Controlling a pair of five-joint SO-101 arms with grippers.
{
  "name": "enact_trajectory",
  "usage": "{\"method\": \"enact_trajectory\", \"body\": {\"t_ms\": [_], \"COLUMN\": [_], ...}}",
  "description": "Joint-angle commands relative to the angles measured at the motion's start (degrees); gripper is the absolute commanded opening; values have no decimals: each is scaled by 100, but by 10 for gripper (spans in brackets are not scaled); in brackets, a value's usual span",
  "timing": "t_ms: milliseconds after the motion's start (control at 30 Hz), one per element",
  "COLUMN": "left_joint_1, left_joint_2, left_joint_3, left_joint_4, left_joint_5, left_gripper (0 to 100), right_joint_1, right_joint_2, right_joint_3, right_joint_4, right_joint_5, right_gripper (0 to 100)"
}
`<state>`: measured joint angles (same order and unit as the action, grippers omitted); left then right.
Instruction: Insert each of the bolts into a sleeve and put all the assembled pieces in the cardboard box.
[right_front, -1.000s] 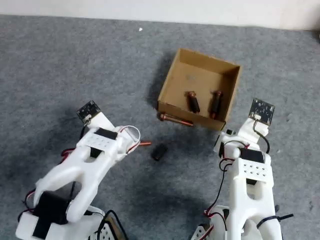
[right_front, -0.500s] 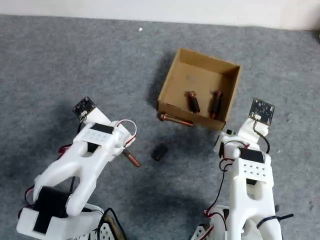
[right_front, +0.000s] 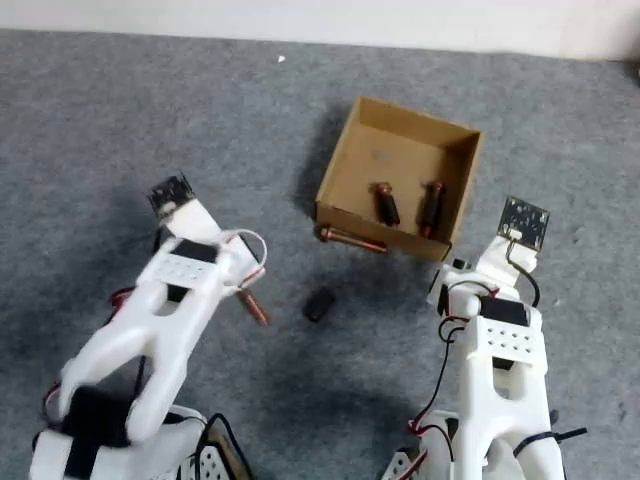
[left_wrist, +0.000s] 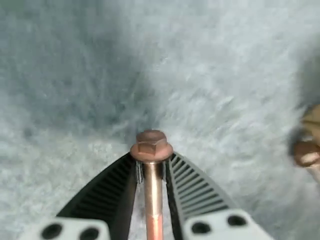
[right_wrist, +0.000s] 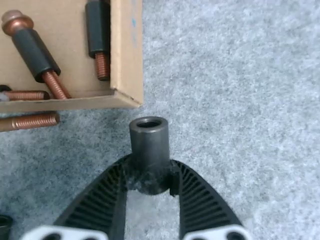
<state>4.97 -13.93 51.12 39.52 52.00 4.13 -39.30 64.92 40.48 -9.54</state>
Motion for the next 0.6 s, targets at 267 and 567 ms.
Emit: {"method": "enact_trajectory", "body": {"t_ms": [267, 567], "left_joint_1": [-75, 523], "left_joint_2": [-3407, -4453], "left_joint_3": [1473, 2158], "left_joint_4": [-1055, -1767], "left_joint_5": [-1134, -1424], "left_gripper": [5, 5], "right_joint_1": [40, 31], "right_joint_2": [-154, -154], "right_joint_3": [-22, -22], "right_joint_4": [-180, -180], "right_joint_5": [-9, 0], "right_gripper": [4, 4]}}
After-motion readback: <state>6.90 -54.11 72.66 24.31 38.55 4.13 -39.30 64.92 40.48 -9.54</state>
